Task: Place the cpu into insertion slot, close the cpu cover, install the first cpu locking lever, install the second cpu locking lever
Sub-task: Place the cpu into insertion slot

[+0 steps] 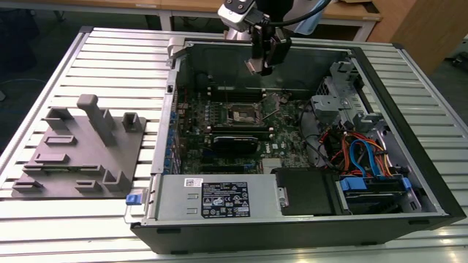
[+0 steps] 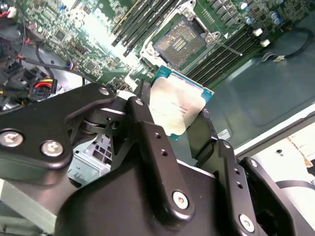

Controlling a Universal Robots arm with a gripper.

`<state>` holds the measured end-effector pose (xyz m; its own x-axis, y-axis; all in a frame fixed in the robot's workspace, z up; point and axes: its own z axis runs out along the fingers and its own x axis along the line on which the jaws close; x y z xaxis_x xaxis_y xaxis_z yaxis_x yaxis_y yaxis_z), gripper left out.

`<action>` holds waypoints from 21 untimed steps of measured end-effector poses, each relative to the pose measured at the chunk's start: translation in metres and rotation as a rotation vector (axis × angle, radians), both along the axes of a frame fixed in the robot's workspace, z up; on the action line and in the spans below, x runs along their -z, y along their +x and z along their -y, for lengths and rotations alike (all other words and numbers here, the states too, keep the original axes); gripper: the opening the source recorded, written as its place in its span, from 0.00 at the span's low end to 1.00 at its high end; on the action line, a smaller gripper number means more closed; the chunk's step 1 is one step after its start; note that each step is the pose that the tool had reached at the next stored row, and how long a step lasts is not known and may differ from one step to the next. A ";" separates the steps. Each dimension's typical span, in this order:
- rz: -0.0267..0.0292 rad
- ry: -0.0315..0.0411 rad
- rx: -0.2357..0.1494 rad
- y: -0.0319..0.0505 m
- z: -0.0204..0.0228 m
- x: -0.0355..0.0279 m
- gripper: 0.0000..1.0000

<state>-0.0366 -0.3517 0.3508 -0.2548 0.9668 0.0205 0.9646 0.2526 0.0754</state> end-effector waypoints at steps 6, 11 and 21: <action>-0.0168 0.0000 0.042 0.0000 0.0000 0.0018 0.54; -0.0264 0.0002 0.093 0.0000 0.0000 0.0059 0.54; -0.0501 0.0005 0.183 0.0000 0.0000 0.0162 0.54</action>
<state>-0.0365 -0.3517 0.3347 -0.0736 0.9969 0.0292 0.9970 0.0728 0.0261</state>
